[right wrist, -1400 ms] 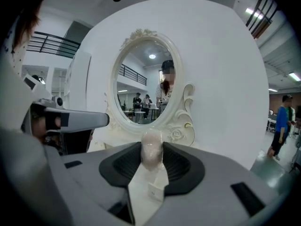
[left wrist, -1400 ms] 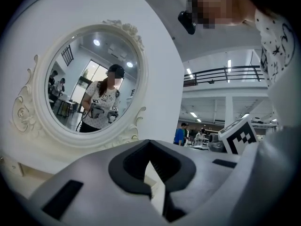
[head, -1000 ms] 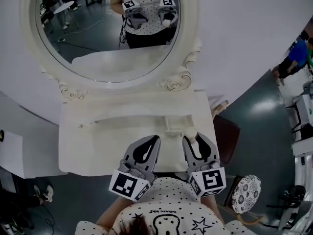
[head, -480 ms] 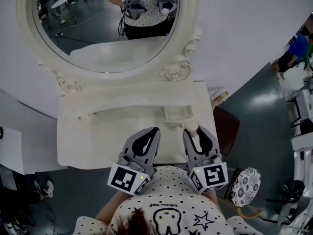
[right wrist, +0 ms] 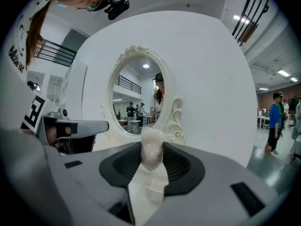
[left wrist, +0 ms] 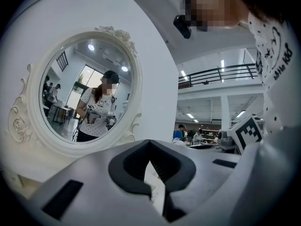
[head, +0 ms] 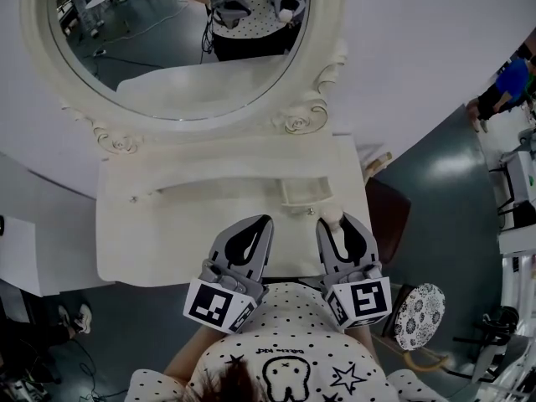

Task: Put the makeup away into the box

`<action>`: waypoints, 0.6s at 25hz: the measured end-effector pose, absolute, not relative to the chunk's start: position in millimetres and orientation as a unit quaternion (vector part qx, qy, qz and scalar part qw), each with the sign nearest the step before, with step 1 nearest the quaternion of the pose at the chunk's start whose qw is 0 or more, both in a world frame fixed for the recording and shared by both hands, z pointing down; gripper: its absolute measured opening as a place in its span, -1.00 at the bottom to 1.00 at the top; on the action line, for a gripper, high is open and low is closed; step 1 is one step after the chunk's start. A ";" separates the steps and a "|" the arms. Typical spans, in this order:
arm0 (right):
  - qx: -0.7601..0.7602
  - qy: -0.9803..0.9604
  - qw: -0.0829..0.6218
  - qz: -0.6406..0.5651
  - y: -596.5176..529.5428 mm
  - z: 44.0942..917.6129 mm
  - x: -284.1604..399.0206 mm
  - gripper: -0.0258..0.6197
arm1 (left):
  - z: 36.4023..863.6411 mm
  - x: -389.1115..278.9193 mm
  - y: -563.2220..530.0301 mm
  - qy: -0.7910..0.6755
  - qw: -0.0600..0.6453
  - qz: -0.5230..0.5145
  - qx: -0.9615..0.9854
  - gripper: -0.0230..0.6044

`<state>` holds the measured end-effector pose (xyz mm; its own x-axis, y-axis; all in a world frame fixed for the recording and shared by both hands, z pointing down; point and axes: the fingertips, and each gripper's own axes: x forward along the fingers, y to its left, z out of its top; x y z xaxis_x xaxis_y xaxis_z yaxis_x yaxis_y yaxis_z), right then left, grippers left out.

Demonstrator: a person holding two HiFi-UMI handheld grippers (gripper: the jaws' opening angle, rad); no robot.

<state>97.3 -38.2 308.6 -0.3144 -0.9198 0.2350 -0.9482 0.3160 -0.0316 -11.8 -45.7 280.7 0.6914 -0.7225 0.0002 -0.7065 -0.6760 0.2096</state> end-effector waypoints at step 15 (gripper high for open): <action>0.580 -0.803 0.104 0.094 -71.6 327.1 106.2 -0.47 | 293.6 3.8 -70.4 -0.391 0.113 -0.033 0.913 -0.94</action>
<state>106.2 -71.6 327.1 -0.3059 -0.9112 0.2760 -0.9502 0.3101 -0.0295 3.8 -70.4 293.6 0.6920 -0.7213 0.0288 -0.7065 -0.6685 0.2324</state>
